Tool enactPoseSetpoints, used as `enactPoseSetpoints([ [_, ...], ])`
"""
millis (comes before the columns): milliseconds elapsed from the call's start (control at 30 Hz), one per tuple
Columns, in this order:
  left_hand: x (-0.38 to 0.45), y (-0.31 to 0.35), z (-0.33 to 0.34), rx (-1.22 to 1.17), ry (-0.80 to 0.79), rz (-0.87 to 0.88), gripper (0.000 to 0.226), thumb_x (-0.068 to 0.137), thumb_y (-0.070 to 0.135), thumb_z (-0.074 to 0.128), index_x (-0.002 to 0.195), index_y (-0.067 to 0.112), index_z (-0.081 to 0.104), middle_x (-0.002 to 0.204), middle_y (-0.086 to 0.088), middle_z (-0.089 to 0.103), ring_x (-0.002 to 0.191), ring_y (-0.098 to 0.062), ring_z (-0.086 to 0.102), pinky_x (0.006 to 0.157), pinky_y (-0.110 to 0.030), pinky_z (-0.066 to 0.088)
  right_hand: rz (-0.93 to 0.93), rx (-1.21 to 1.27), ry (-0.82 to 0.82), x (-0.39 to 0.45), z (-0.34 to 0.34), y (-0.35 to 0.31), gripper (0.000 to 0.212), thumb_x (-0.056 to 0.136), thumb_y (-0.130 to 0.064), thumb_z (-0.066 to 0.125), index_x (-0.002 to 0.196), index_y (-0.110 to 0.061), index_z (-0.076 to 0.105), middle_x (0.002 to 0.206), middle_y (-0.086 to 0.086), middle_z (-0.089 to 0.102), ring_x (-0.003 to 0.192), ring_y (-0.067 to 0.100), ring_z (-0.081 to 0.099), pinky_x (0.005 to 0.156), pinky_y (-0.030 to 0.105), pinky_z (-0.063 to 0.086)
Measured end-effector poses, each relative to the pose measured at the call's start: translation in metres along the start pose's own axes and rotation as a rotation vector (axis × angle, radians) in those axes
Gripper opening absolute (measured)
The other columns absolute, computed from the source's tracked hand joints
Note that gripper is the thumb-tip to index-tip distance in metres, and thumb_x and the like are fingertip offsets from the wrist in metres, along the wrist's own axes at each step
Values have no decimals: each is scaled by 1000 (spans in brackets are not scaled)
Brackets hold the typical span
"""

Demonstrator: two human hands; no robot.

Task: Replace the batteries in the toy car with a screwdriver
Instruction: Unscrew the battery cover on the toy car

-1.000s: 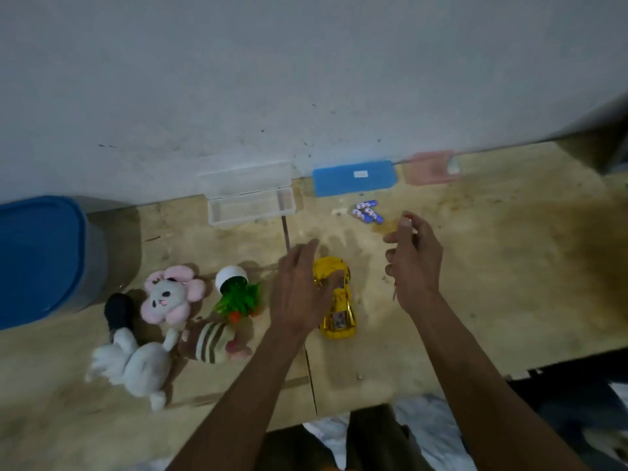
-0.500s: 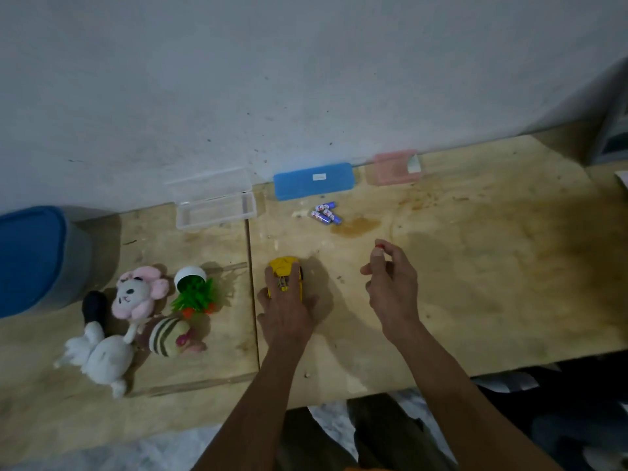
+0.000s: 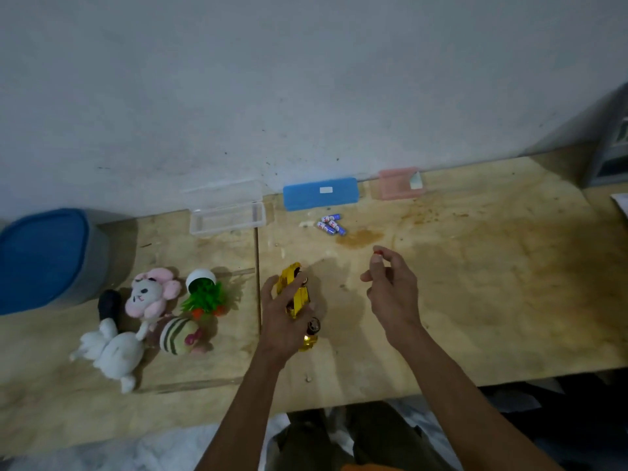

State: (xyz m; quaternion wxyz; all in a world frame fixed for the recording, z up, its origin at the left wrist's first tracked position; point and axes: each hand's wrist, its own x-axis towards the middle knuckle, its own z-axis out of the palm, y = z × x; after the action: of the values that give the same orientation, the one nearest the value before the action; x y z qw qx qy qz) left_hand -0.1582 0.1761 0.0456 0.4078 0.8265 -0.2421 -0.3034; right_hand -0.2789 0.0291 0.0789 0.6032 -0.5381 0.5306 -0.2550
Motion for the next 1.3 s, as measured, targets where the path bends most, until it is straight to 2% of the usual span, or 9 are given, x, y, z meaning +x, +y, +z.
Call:
enactPoseSetpoints([
  [133,-25,23,-22,-343,-45,-60,48,95,19,68,123,57,62,144,12,24,136,-12,40,105,-30,49,-34,4,-29,-14,12,-25,19,102,-38,51,116,-33,62,75,-2,69,62,11,54,54,28,40],
  [267,-40,39,-41,-521,-10,-83,40,92,24,72,122,50,66,140,0,36,123,-21,55,104,-42,52,-81,3,-48,-32,22,-51,18,103,-36,50,116,-34,62,77,-2,68,55,11,49,45,22,36],
  [400,-48,43,-60,-498,-33,10,85,52,51,95,129,48,60,137,-8,43,121,-26,57,96,-38,57,-148,-10,-49,-52,31,-70,19,102,-38,50,116,-37,62,78,-2,69,53,12,48,51,26,36],
  [533,-57,42,-82,-563,-86,98,95,49,24,96,133,45,57,139,-9,45,116,-31,60,87,-43,60,-216,-32,-62,-74,41,-89,15,101,-37,53,113,-39,63,78,-3,69,55,5,50,53,26,37],
  [733,-66,41,-116,-719,-121,148,82,69,2,68,138,42,55,144,8,53,114,-12,64,88,-37,58,-276,-6,-142,-111,75,-124,26,102,-43,50,98,-23,67,81,-3,71,55,7,52,53,27,41],
  [867,-70,34,-129,-795,-150,95,78,67,0,62,135,39,60,140,3,60,118,-28,63,93,-50,57,-342,-9,-151,-131,88,-144,26,104,-42,45,104,-24,63,90,-12,76,68,2,61,70,25,51],
  [1000,-74,37,-134,-861,-177,72,80,61,9,68,136,35,60,142,-6,59,124,-41,57,103,-65,46,-372,69,-147,-139,85,-156,25,101,-45,49,110,-25,60,92,-8,76,77,10,70,72,28,60],
  [1167,-78,56,-126,-883,-258,80,86,60,8,84,137,34,57,139,-10,60,120,-39,62,100,-64,48,-389,139,-146,-131,65,-165,21,97,-30,60,114,-19,60,92,-4,76,84,15,73,66,25,59],
  [1300,-74,83,-110,-836,-317,119,101,54,-1,89,140,36,51,138,-12,60,121,-42,60,97,-71,47,-443,105,-134,-122,39,-172,20,96,-26,64,115,-22,60,89,0,76,78,18,74,73,37,62],
])
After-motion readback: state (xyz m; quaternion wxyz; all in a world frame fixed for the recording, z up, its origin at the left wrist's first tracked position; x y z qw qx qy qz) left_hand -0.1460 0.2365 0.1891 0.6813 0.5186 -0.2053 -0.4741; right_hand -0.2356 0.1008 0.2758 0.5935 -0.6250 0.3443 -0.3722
